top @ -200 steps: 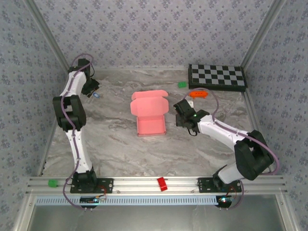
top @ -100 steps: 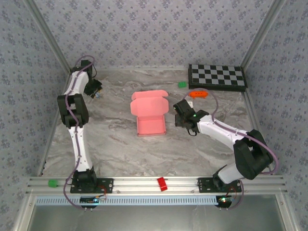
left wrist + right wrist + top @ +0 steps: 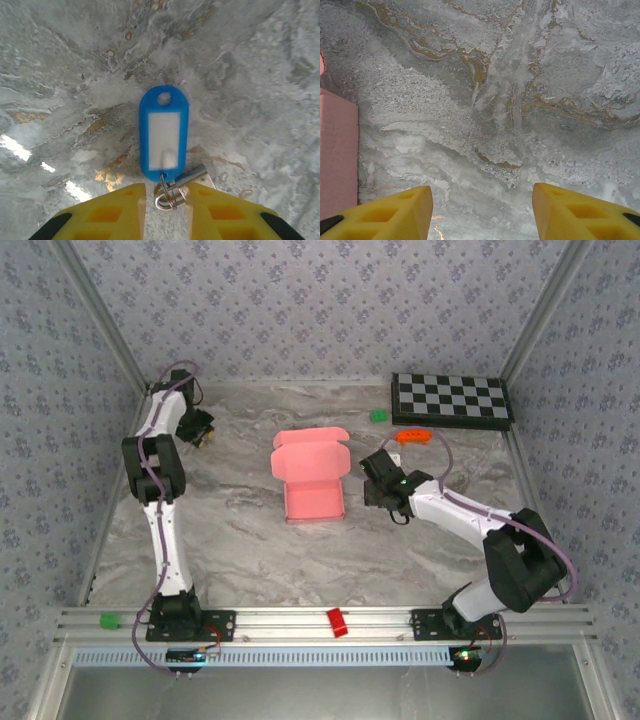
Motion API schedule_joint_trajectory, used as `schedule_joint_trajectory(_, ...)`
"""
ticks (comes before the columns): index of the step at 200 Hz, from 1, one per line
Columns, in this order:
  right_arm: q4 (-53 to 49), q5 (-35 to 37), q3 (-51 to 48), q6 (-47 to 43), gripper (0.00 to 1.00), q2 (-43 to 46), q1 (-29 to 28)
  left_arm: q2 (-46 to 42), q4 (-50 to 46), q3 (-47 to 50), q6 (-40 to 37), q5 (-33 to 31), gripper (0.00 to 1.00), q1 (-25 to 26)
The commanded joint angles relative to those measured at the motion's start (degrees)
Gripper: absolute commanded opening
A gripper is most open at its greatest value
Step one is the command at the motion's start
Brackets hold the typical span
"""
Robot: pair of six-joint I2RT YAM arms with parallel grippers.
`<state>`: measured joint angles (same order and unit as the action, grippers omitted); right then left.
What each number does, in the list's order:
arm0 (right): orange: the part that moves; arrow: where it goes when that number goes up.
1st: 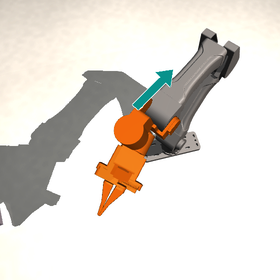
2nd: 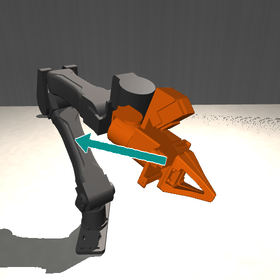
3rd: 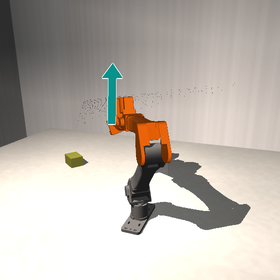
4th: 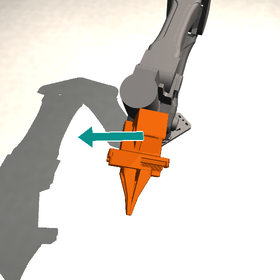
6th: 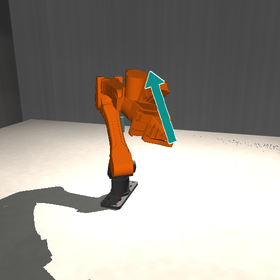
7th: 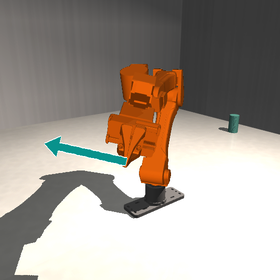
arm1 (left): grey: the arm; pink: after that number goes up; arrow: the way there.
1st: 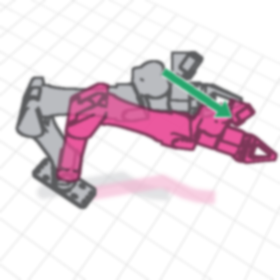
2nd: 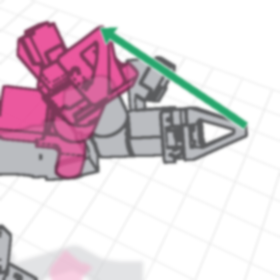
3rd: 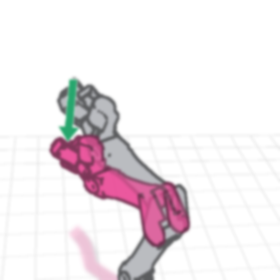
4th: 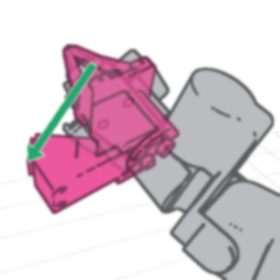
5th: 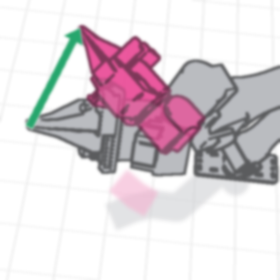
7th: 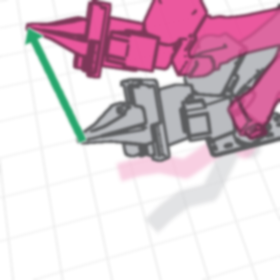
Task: Fold the paper box
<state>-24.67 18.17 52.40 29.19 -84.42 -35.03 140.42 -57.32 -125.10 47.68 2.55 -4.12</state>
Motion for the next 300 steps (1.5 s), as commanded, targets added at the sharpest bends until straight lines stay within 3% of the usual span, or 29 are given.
schedule_joint_trajectory(1,-0.3,-0.1,-0.2,0.9,0.57,-0.3,-0.3,0.6,-1.5,-1.1,0.6,0.7,0.25,0.1)
schedule_joint_trajectory(18,-0.3,-0.2,-0.2,0.9,0.57,-0.3,-0.3,0.9,-1.5,-1.1,0.7,1.1,0.17,0.1)
schedule_joint_trajectory(89,-0.6,-0.5,0.2,0.9,0.57,-0.9,-0.7,-2.0,-2.3,1.5,-0.3,-2.0,0.00,0.1)
schedule_joint_trajectory(155,-1.1,0.2,0.3,1.0,0.57,-0.9,-0.9,-14.4,5.0,17.4,-4.0,-7.6,0.00,0.5)
schedule_joint_trajectory(206,-1.2,0.5,0.4,1.0,0.57,-0.8,-0.9,-23.9,11.0,28.3,-11.1,-11.9,0.00,2.4)
schedule_joint_trajectory(260,-1.7,0.5,0.1,1.3,0.56,-0.6,-0.5,-35.7,20.0,41.5,-21.2,-11.9,0.00,6.0)
schedule_joint_trajectory(300,-1.3,-0.1,-0.5,1.4,0.57,-0.5,0.1,-42.2,18.7,47.0,-25.1,-10.8,0.00,9.6)
